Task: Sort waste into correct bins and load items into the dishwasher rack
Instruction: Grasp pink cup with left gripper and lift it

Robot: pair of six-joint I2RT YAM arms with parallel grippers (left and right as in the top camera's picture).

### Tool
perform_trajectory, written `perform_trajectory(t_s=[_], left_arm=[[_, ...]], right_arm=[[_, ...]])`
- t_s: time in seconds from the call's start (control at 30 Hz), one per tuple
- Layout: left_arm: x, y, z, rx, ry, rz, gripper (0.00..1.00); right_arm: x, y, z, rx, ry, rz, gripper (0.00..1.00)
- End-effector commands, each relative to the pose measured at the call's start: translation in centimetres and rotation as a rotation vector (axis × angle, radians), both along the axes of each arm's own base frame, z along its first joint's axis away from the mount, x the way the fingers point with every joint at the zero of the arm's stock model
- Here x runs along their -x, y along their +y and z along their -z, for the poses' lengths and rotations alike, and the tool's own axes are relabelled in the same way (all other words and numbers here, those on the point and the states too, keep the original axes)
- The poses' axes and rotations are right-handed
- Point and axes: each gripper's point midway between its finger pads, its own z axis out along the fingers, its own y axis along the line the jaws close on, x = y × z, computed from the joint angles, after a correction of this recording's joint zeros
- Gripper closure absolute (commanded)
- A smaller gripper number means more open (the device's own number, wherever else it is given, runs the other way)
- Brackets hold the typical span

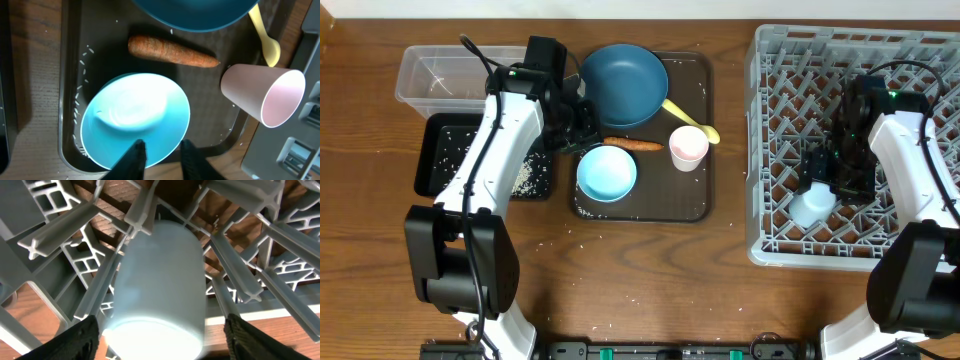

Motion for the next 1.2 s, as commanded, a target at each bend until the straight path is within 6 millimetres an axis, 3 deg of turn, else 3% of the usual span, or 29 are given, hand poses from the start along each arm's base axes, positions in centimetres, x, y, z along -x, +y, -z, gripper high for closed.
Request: perform_trajectory(t_s=[0.0,0.2,0.3,0.4,0.57,0.67,0.77,1.1,1.17], left_arm=[[-0.1,0.2,-0.7,-0.005,-0.02,-0.005,0.71],[0.0,-1.7,-0.8,-0.002,-0.04,0.047,0.63],[0.0,-4.1,-1.0,-0.005,-0.089,0.121,0.55],[-0.3,-6.6,-1.2,-0.039,-0.153,0.178,0.4],[-0.6,-10.3,-1.3,-0.131,-0.267,0.241,0.3],[-0.8,-11.5,-0.7,-0.189,-0.309,0.261,0.29],[-1.1,-11.3,0.2,-0.256,-0.313,0.23,0.27],[-1.8,-12.8,4.2,-0.237,-0.266,0.246,0.25],[-1.7,-13.4,4.7,-0.216,-0.255,0.258,0.29]], right_arm=[[-1.2,0.0,-1.3,0.0,-0.052,-0.002,0.19],[-2.9,-0.1,-4.4,0.007,-0.123,-0.003,0.18],[-3.9,-0.2,-6.1,0.011,-0.171,-0.013,0.17],[-4.6,-0.3,-7.1,0.013,-0.206,-0.022,0.17],[-4.7,0.3,-7.2,-0.005,-0.21,-0.028,0.17],[-4.7,0.6,-7.2,-0.007,-0.21,-0.044,0.17],[-4.8,0.7,-7.2,-0.007,-0.213,-0.066,0.17],[-5.1,1.5,-7.3,-0.008,-0.226,-0.099,0.17],[-5.1,1.5,-7.3,-0.008,-0.226,-0.099,0.17]])
